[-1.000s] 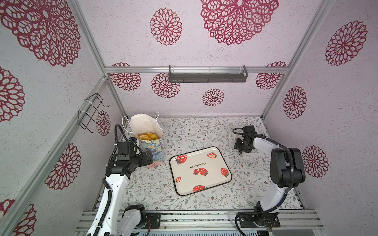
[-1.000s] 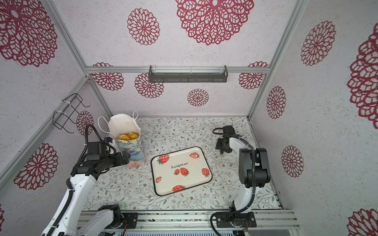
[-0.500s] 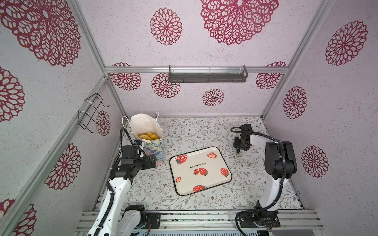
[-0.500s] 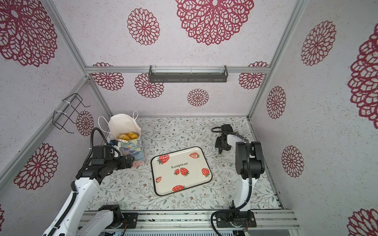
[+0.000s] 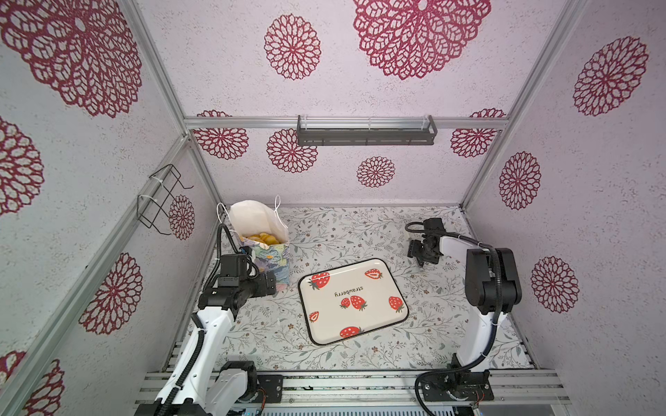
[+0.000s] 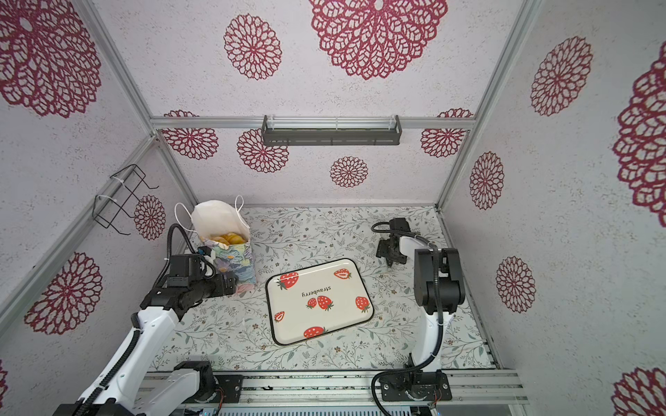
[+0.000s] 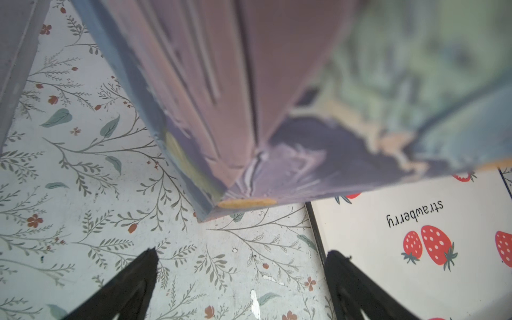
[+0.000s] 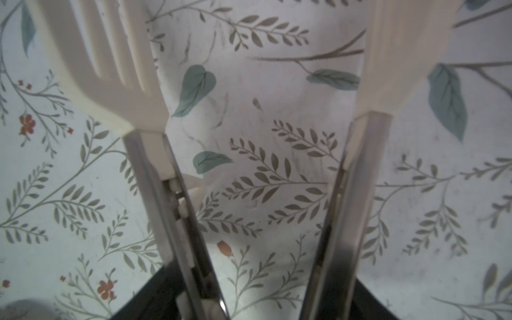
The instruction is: Place the fake bread into the paper bag
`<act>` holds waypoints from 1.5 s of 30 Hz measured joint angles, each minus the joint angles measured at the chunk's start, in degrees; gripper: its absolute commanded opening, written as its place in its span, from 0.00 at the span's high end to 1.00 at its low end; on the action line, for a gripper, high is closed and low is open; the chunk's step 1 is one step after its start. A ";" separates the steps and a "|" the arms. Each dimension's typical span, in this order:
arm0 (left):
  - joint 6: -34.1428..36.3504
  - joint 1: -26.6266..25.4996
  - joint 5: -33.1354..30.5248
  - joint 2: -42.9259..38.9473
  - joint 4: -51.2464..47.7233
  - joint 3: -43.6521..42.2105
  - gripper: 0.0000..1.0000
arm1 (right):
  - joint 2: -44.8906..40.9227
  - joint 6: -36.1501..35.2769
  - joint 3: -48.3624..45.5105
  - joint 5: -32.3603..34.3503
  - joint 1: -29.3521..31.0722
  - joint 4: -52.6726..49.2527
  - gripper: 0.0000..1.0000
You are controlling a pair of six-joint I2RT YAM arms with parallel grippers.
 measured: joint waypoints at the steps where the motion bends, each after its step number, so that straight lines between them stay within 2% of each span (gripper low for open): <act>1: 0.02 0.00 -0.04 0.02 0.15 -0.11 0.03 | -0.04 0.00 -0.13 0.02 0.02 0.33 0.13; 5: 0.02 0.00 -0.09 0.39 0.44 -0.22 0.03 | -1.16 -0.04 -1.77 0.11 0.09 1.33 0.07; 12: -0.26 0.00 -0.28 1.60 1.57 -0.52 0.03 | -5.66 0.17 -6.60 0.00 0.09 1.60 0.04; 25: -3.41 -0.13 -2.97 -0.59 6.64 -5.35 0.03 | -25.51 1.53 -21.44 0.07 0.90 6.43 0.03; 34: -1.18 -0.17 -6.32 -7.82 13.81 -10.49 0.03 | -33.86 3.43 -30.53 6.43 1.49 11.54 0.03; 45: -0.31 -0.17 -10.40 -14.23 24.00 -20.13 0.03 | -44.52 1.86 -43.67 11.52 1.55 26.53 0.01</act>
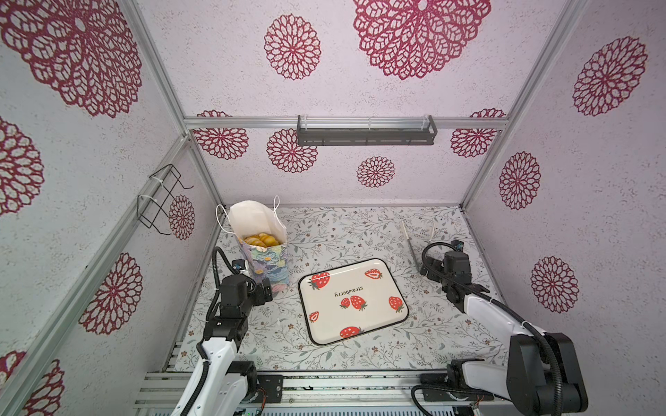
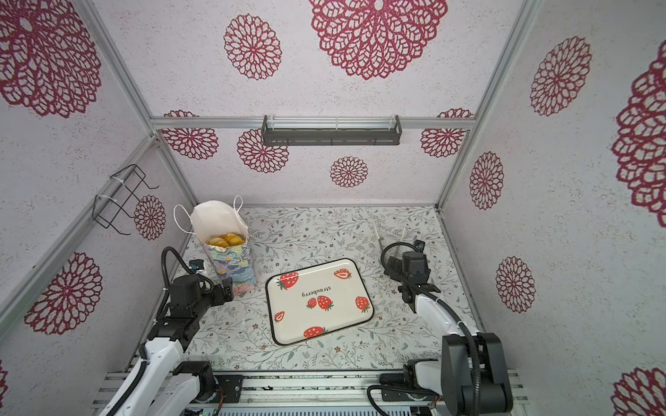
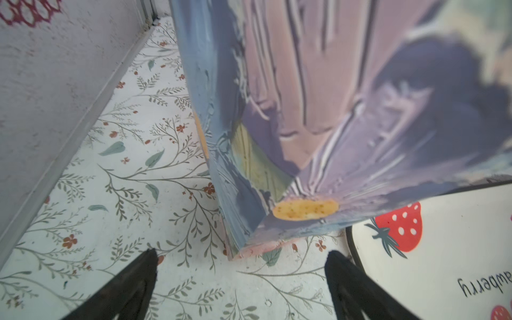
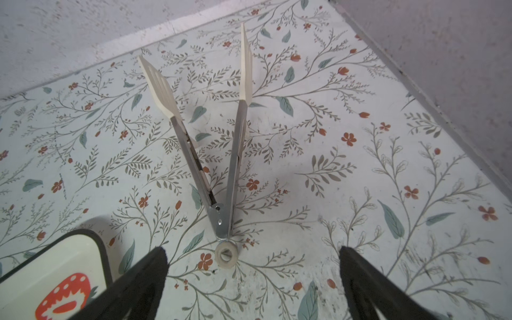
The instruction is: Place the fake bread into the paper bag
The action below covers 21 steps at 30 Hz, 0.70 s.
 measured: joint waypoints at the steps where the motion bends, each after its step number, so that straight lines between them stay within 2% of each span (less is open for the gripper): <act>1: 0.15 0.00 -0.61 -1.07 1.70 -0.98 0.03 | -0.59 -0.44 -0.85 0.28 0.04 1.27 0.01; 5: 0.61 0.00 -1.79 -1.97 8.33 -4.39 0.03 | -1.07 -2.23 -2.82 1.73 0.13 5.03 0.01; 11: 2.89 0.39 -2.47 4.72 18.51 -7.69 0.03 | -1.05 -5.42 -4.61 5.05 0.15 10.21 0.01; 17: 3.17 6.93 2.78 13.55 28.89 -7.98 0.03 | -0.04 -8.15 -6.93 9.14 0.15 13.77 0.02; 21: 3.69 8.07 6.01 18.12 31.63 -6.88 0.03 | 0.13 -9.44 -8.20 11.98 0.13 16.11 0.02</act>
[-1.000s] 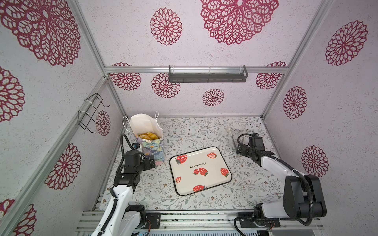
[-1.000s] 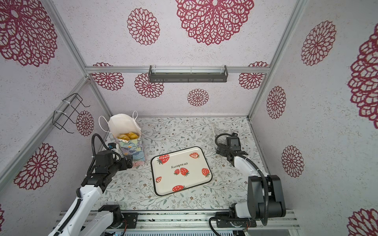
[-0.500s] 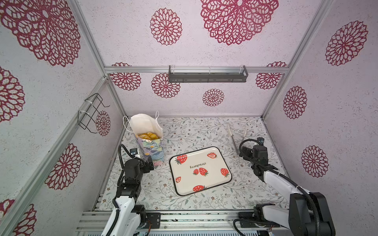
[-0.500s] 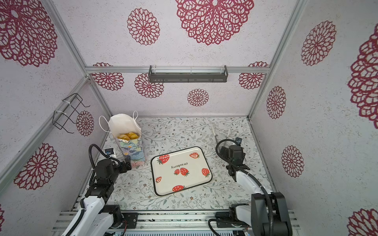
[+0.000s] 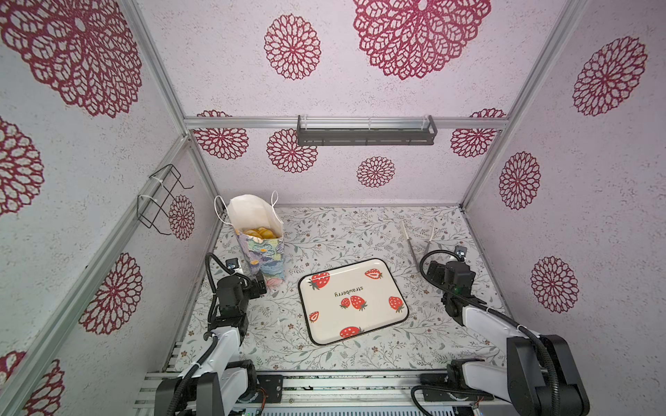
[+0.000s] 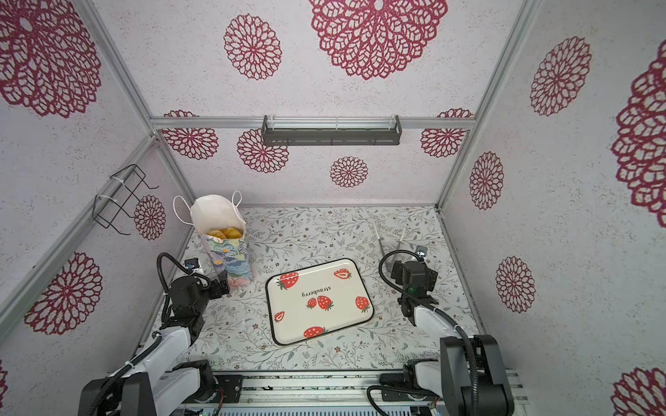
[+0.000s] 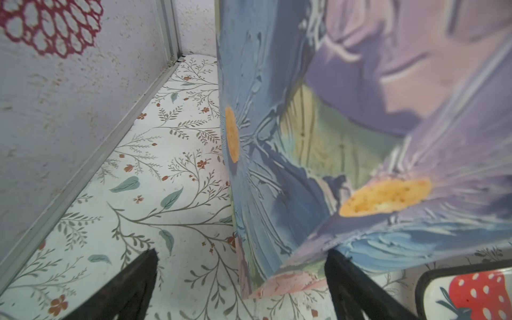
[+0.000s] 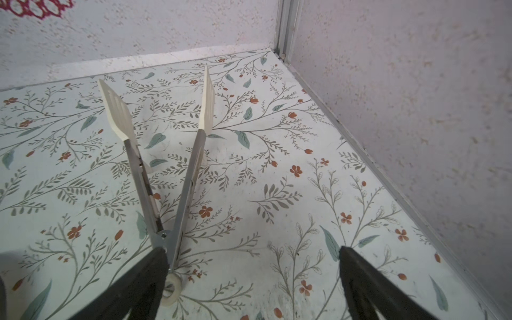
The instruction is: Place the fake bread into the paper bag
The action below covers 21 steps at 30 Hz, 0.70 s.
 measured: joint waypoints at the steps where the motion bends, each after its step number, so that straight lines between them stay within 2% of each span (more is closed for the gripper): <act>1: 0.33 0.07 0.96 1.05 0.63 0.50 0.03 | 0.15 -0.28 -0.22 0.55 0.00 0.83 0.02; 12: 4.26 1.46 7.37 10.86 8.20 4.50 0.03 | 7.56 -6.14 -0.46 1.44 0.00 11.13 0.02; 21: 4.17 4.20 13.11 19.74 19.04 5.84 0.03 | 10.58 -8.17 -5.40 0.07 -0.17 23.45 0.02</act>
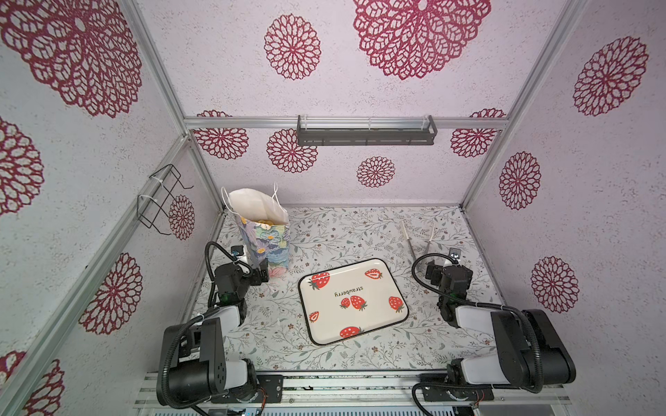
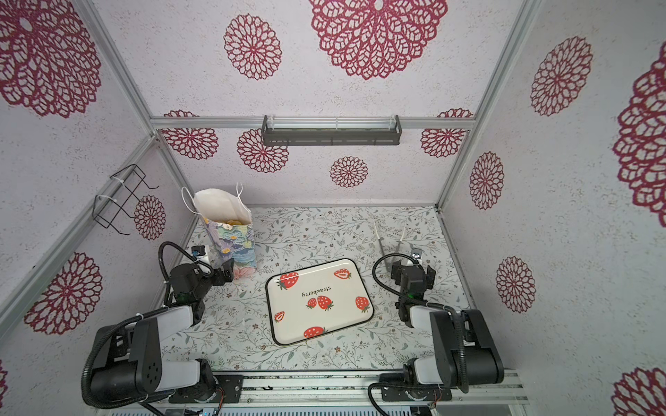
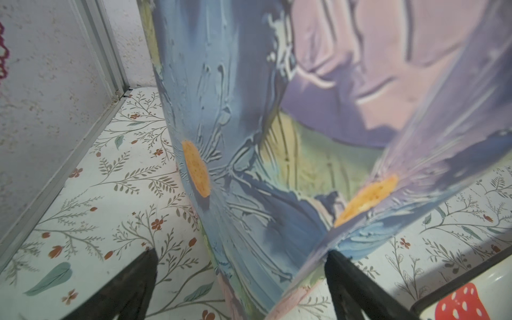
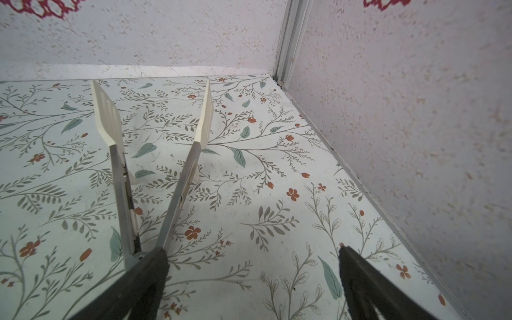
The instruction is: Place the fake bread into the paper bag
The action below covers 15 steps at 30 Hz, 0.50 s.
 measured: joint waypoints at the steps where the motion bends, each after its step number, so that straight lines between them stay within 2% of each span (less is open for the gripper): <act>1: -0.15 0.28 0.59 1.38 0.85 0.48 0.03 | 0.37 -0.13 -0.48 -0.37 -0.07 1.44 0.02; 6: -1.16 1.51 2.29 5.05 3.37 2.03 0.03 | 1.68 -1.03 -1.14 -3.04 -0.37 5.66 0.02; 15: -1.42 1.62 2.84 5.27 3.43 2.62 0.03 | 5.07 -2.03 -1.68 -6.49 -0.87 11.37 0.02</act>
